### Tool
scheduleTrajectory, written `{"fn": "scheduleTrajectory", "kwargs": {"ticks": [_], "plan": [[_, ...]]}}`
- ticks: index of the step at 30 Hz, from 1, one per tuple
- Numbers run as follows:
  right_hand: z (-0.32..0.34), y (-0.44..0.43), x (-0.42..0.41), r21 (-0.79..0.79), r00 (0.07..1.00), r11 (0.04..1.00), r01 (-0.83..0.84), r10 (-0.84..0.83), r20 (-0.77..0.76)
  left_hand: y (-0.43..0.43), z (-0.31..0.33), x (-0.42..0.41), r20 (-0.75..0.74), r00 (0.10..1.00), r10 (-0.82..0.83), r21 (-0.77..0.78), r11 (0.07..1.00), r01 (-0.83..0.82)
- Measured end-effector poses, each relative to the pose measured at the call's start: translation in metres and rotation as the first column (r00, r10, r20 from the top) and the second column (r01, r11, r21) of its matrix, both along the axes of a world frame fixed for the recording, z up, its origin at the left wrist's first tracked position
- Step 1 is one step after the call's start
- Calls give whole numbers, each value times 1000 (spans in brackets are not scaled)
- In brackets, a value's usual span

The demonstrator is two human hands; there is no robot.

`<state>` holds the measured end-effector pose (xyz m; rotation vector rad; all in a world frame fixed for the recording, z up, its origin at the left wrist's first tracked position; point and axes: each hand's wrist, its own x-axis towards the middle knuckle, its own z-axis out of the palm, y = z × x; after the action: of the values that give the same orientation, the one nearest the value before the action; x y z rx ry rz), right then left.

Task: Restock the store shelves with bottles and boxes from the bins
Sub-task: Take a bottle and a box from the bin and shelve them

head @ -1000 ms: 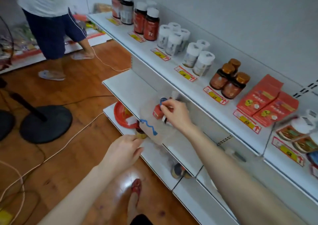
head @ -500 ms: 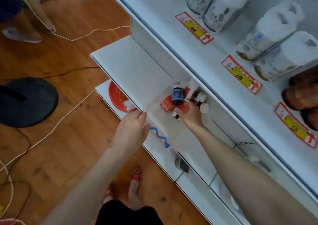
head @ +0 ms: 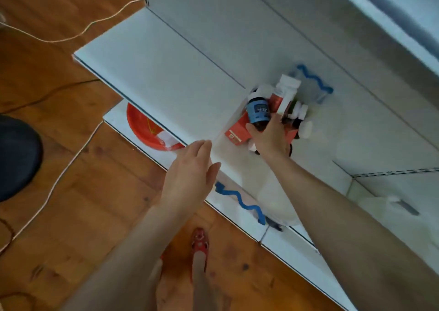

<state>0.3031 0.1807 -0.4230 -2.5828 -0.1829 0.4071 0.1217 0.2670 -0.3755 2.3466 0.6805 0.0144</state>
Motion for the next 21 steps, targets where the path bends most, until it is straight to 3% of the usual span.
{"fn": "scheduleTrajectory", "kwargs": {"ticks": [7,13,15,21], "plan": [[35,-33,-35,289,985,943,167,-146,-91,7,1,1,-20,998,-64,6,998,64],[74,-97,-74,362,934,862,356,-318,-161,6,7,11,74,962,-262,160,955,248],[81,-114,-85,384,916,832,401,-371,-154,0,11,27,101,945,-310,136,945,296],[82,-137,-106,386,933,850,359,-331,-140,-23,-15,100,4,916,-400,109,911,398]]}}
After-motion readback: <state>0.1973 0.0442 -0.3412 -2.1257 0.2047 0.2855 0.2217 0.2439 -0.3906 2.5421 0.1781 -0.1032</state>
